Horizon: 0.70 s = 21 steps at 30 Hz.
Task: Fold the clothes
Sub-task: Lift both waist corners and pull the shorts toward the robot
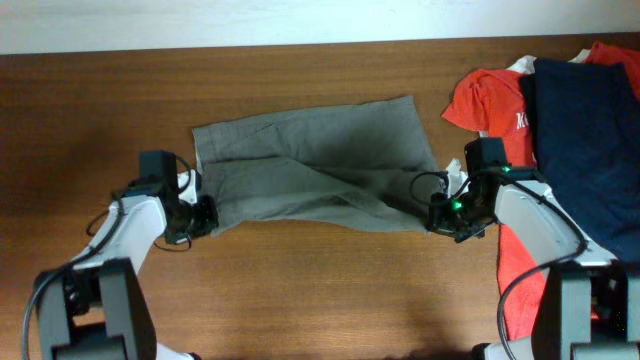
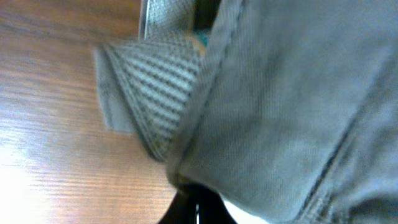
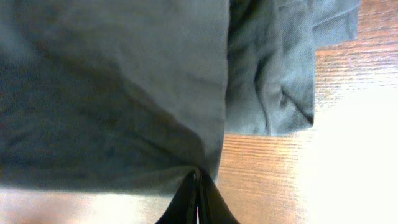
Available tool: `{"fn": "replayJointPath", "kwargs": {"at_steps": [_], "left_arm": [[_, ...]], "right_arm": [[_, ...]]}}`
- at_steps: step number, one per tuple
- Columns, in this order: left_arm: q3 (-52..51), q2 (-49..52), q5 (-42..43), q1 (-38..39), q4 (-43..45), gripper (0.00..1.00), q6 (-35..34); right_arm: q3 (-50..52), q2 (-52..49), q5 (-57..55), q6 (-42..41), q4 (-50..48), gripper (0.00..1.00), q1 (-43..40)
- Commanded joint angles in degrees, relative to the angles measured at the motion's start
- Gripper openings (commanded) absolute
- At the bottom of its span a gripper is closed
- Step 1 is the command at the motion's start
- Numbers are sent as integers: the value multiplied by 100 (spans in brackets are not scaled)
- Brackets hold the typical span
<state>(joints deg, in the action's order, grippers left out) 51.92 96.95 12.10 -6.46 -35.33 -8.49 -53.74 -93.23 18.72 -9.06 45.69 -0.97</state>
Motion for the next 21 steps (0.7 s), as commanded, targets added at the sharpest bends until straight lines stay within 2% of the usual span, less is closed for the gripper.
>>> {"fn": "replayJointPath", "kwargs": {"at_steps": [1,8,10,14,17,21], "left_arm": [[-380,413,-103,-28,599,1,-116],[-407,1414,-210,-28,2868,1,-114],[-404,1952,-269,-28,3895,1,-107],[-380,2277,-232,-35,5263,1,-109],[-162,1738,166,-35,4979,1,-111],[15,103,162,-35,3423,2,-114]], "right_arm": [[291,-299,-214,-35,-509,4,-11],[435,-1517,-271,-245,-3001,4,-11],[435,-1814,-251,-393,-3722,4,-11],[396,-1917,59,-387,-4437,4,-11],[153,-1556,1091,-367,-4374,4,-22],[4,-649,1235,-367,-3270,4,-22]]}}
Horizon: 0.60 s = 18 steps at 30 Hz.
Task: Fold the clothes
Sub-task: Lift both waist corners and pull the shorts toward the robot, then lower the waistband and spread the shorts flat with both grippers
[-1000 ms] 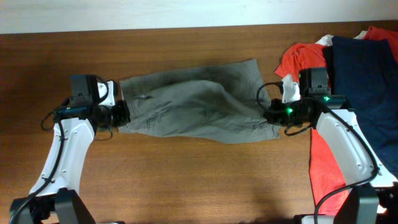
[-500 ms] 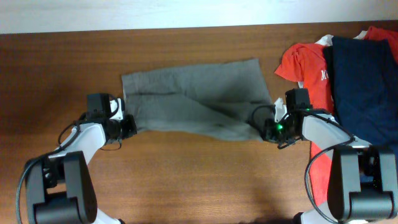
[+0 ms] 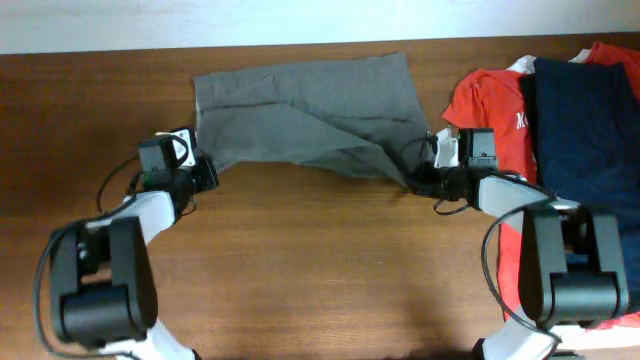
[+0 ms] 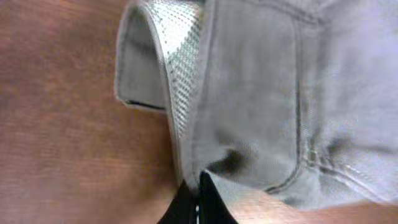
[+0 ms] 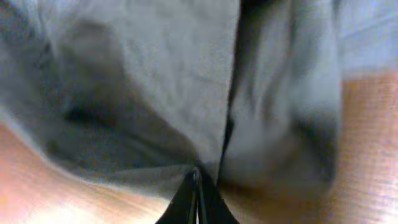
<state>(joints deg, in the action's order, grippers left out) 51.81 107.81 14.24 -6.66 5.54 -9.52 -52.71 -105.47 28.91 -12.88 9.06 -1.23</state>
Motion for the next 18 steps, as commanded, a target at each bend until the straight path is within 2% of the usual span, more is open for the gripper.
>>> {"fn": "replayJointPath", "kwargs": {"at_steps": [1,5,6,9,13,18], "left_arm": [[44,-1569,-52,-15,-1248,2,-17],[42,-2953,-138,-15,-3012,3,-271],[42,-3082,-313,-15,-3453,6,-444],[42,-2986,-942,-15,-4590,8,-459],[24,-2765,-1276,-15,-5174,7,-461],[-376,-2756,-1032,0,-5342,6,-592]], "right_arm": [[-98,892,214,15,883,4,4],[-98,1838,-11,39,2776,4,4],[-98,1956,-221,37,3171,4,4],[-98,2002,-638,63,4291,4,4],[-98,2004,-868,210,5480,4,4],[-92,2004,-1095,208,6054,4,11]]}}
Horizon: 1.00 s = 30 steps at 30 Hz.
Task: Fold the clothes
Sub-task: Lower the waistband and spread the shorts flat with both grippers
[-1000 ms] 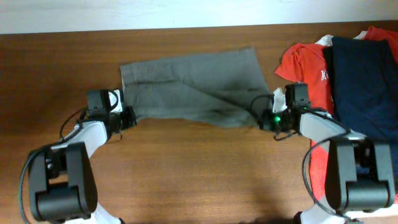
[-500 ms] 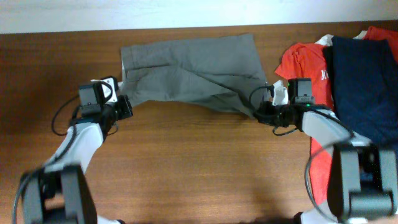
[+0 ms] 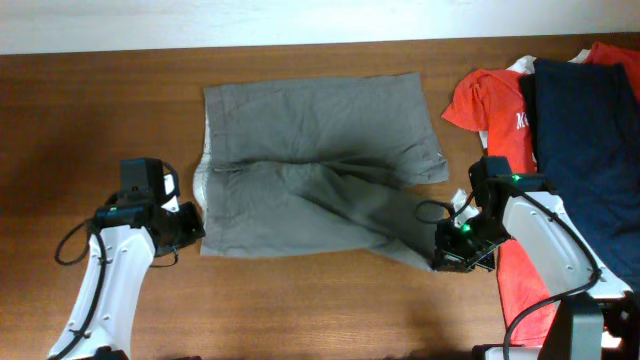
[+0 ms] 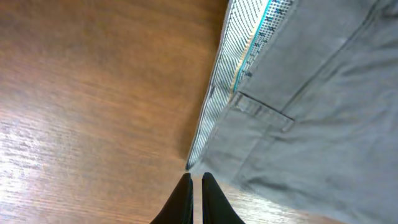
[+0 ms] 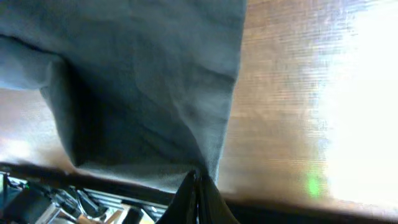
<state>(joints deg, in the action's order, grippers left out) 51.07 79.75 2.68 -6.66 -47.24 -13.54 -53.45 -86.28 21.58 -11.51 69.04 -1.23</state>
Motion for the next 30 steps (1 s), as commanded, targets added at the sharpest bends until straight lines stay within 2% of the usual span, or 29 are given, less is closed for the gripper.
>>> {"fn": "replayJointPath", "kwargs": {"at_steps": [1,7,14,15,16,17,19,24,25,30], "left_arm": [[-374,50,321,11,-103,2,-188],[-603,50,765,332,-299,1,-116],[-603,50,826,914,203,0,-120],[-603,50,828,914,271,1,-120],[-603,50,831,914,369,1,-122],[-603,50,831,914,522,0,-122],[-603,50,879,914,739,0,-122],[-603,284,898,914,780,1,-122],[-603,426,898,914,774,1,-122],[-605,1364,859,911,1069,1,-120]], "right_arm": [[-17,85,-490,68,57,4,11],[24,85,-474,2,116,4,11],[332,85,-612,-525,116,4,11],[332,85,-675,-555,96,12,11],[332,85,-686,-555,59,44,11],[328,85,-686,-553,2,57,11],[212,85,-673,-551,-111,62,9],[-765,85,-514,-527,61,61,11],[-787,85,-516,-527,28,59,11],[-785,81,-610,-376,-92,58,11]]}}
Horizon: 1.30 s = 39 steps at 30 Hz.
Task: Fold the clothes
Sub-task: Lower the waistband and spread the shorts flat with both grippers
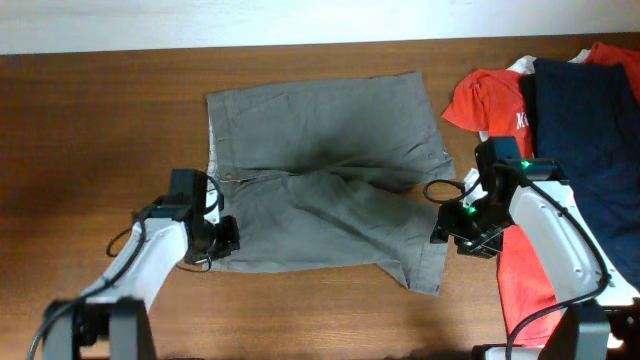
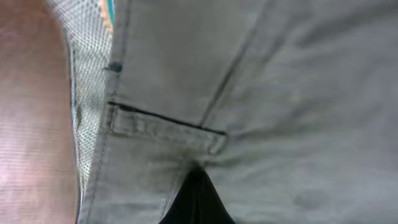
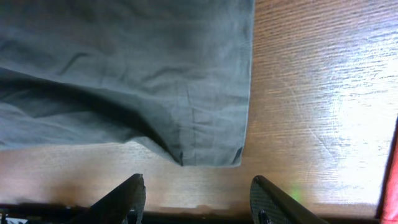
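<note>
Grey shorts lie spread on the wooden table, waistband to the left, legs to the right. The lower leg is creased and ends in a hem at the near right. My left gripper sits at the near waistband corner. In the left wrist view its fingers are pressed together, shut on the shorts' cloth by a belt loop. My right gripper is open beside the lower leg. In the right wrist view the hem corner lies flat just ahead of its spread fingers.
A pile of clothes sits at the right edge: a red shirt and a navy garment over it, close behind my right arm. A white wall strip runs along the table's far edge.
My right gripper has opened and let go of the leg hem, which now lies flat on the table. My left gripper has shifted right and nearer, still shut on the waistband.
Both grippers first held the shorts' near corners at mid-table. Then the shorts were bunched toward the far edge, still held. Then they lay drawn back and spread flat, both grippers shut. Now the right one has released the hem.
</note>
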Available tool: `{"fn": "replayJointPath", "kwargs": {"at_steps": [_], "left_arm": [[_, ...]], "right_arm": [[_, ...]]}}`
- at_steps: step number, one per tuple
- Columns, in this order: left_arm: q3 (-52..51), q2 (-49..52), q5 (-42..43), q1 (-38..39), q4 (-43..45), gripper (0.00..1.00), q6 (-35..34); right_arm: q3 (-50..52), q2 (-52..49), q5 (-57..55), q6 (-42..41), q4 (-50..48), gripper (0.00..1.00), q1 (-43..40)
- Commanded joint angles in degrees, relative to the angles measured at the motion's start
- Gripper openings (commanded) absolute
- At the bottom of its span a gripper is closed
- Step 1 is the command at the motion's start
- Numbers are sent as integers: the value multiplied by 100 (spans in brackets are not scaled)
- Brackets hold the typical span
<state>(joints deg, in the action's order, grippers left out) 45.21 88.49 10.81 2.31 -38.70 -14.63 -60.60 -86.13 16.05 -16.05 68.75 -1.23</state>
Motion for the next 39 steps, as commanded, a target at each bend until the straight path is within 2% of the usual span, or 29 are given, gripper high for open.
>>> {"fn": "replayJointPath", "kwargs": {"at_steps": [1,5,7,8,10,14,16,17,18,19,23,28,32,34,36,39], "left_arm": [[-20,688,-205,15,173,0,-13],[-17,813,-1620,15,-800,1,-337],[-17,782,-2435,15,-1235,1,-852],[-17,730,-2905,15,-1491,0,-1327],[-17,529,-3206,15,-1727,0,-1578],[264,-190,-3126,15,-1738,0,-1572],[745,-651,-2767,17,-1757,0,-1523],[964,-863,-2562,17,-1755,2,-1523],[1222,-1091,-2245,17,-1733,6,-1523],[1333,-1222,-2037,17,-1703,15,-1523],[1364,-1425,-564,17,-1451,17,-826],[848,-844,-612,15,-1397,17,-752],[737,-70,-938,17,-1342,16,-754],[737,376,-957,17,-1224,6,-754],[737,673,-957,17,-1093,5,-754],[739,739,-1086,15,-1082,5,-752]], "right_arm": [[-70,63,-192,79,-173,58,11],[-70,63,-455,76,-234,58,11],[-70,63,-452,76,-227,57,11],[-70,63,-452,76,-212,57,11],[-70,63,-452,76,-208,57,11],[-70,63,-254,111,-214,57,11],[-70,63,481,511,-214,52,11],[-70,63,531,511,-216,42,11],[-66,63,503,511,-256,17,11],[-33,59,472,511,-363,4,11],[485,22,474,507,-1495,4,11],[968,-470,739,509,-2603,4,11],[1023,-1086,920,538,-2682,4,11],[1025,-1408,905,638,-2780,4,11],[1025,-1692,876,643,-2909,4,11],[1025,-1943,44,608,-3244,4,9]]}}
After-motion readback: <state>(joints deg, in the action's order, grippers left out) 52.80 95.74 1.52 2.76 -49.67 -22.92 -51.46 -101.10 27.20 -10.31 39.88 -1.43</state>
